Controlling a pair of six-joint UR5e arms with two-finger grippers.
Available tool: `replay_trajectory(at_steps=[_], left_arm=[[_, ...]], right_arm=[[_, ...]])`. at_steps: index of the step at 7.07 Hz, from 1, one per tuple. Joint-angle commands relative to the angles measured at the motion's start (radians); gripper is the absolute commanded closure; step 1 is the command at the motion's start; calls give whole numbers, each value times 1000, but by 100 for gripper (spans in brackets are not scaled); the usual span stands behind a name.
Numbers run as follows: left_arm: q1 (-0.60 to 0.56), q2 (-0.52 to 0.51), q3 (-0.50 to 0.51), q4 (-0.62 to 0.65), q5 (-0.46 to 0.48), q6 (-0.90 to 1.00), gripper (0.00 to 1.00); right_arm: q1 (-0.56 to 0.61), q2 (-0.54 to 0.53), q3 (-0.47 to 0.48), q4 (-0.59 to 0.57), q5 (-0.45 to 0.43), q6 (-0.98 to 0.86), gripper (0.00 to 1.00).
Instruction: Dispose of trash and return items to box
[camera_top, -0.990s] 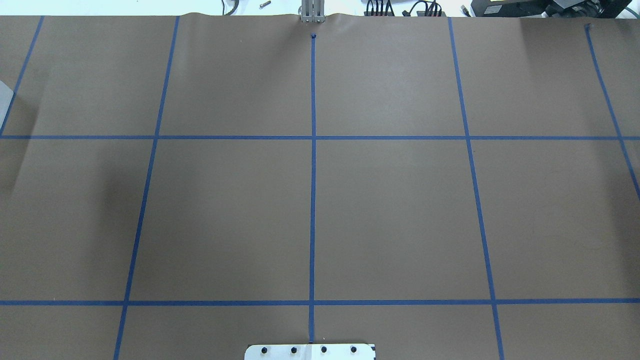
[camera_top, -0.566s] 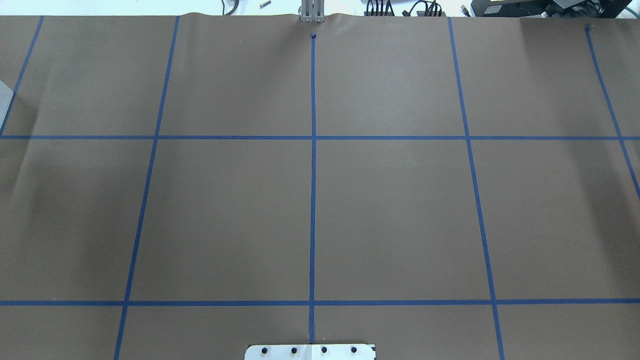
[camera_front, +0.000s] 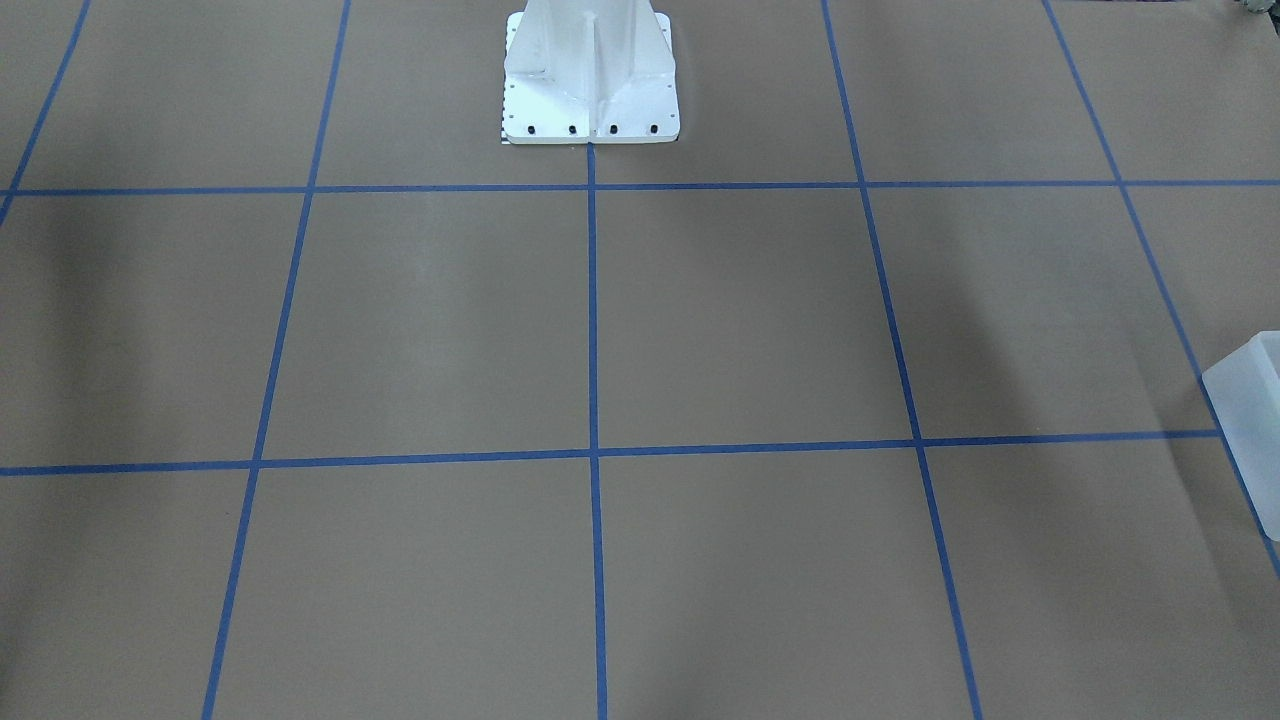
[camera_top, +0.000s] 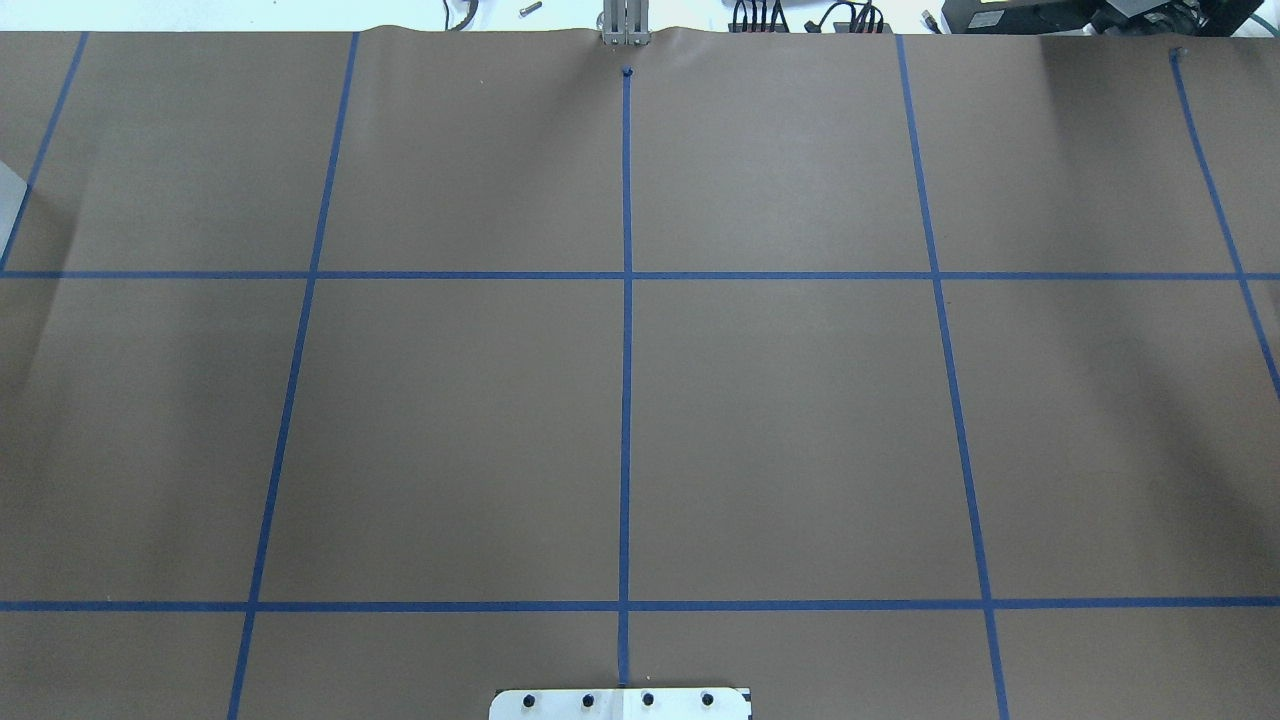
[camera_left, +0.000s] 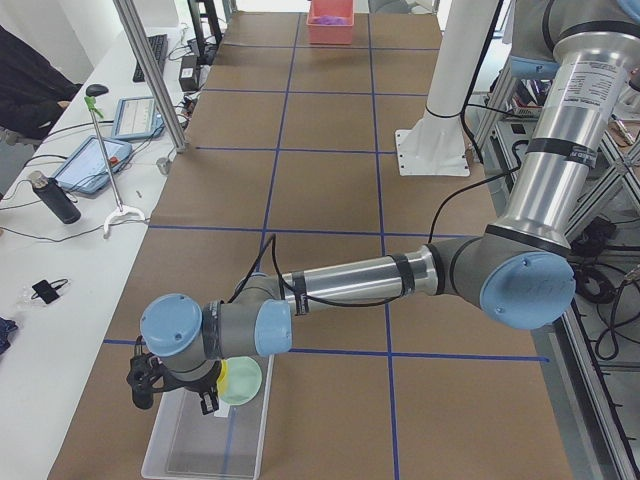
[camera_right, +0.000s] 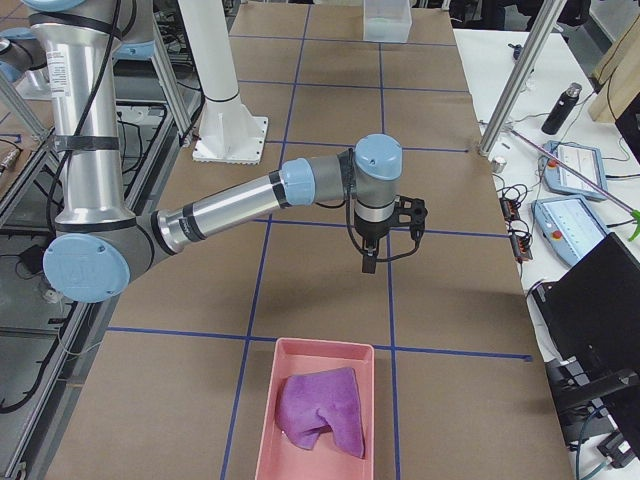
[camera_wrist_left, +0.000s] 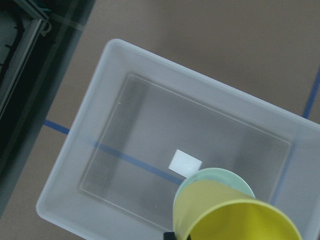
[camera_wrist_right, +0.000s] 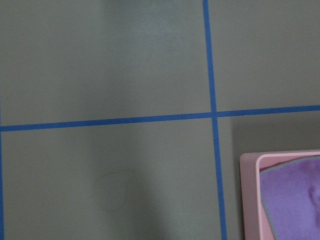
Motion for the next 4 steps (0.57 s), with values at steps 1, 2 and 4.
replay_trajectory(at_steps=[1, 2, 4], left_arm=[[3, -12, 136, -210, 38, -223, 100], [8, -12, 176, -257, 49, -225, 100], [41, -5, 175, -262, 41, -225, 100]], right_arm=[[-18, 19, 18, -4, 9, 29, 0], [-21, 17, 26, -5, 11, 30, 0], [-23, 14, 31, -7, 9, 30, 0]])
